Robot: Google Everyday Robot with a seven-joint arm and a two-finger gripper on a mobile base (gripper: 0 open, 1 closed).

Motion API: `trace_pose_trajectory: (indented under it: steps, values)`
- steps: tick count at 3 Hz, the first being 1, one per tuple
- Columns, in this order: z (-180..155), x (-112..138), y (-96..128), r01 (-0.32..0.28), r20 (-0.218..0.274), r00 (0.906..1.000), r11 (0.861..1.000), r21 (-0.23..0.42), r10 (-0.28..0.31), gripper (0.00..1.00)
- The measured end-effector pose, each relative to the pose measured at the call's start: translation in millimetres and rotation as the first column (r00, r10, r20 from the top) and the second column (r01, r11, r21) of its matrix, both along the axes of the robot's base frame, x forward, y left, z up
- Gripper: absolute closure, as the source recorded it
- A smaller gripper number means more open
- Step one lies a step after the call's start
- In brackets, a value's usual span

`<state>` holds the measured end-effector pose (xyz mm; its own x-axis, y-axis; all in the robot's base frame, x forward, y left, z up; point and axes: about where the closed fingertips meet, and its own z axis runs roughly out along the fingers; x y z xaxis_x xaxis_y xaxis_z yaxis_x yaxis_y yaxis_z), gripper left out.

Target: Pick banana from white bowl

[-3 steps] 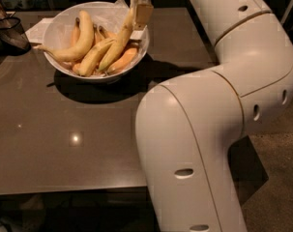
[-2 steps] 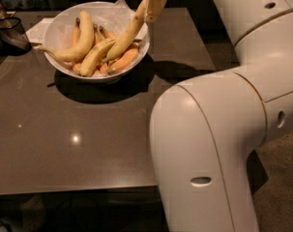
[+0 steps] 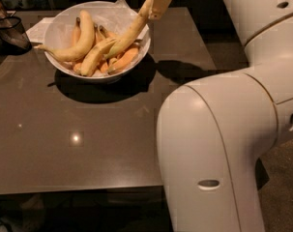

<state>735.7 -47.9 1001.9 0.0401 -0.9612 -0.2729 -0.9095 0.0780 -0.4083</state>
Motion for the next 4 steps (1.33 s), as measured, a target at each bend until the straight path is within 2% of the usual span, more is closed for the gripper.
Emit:
trace_pose_trajectory:
  steps: [3, 4]
  values:
    - [-0.1, 0.1, 0.1, 0.000, 0.000, 1.0000, 1.000, 0.000, 0.000, 0.13]
    - [-0.1, 0.2, 0.1, 0.000, 0.000, 1.0000, 1.000, 0.000, 0.000, 0.00]
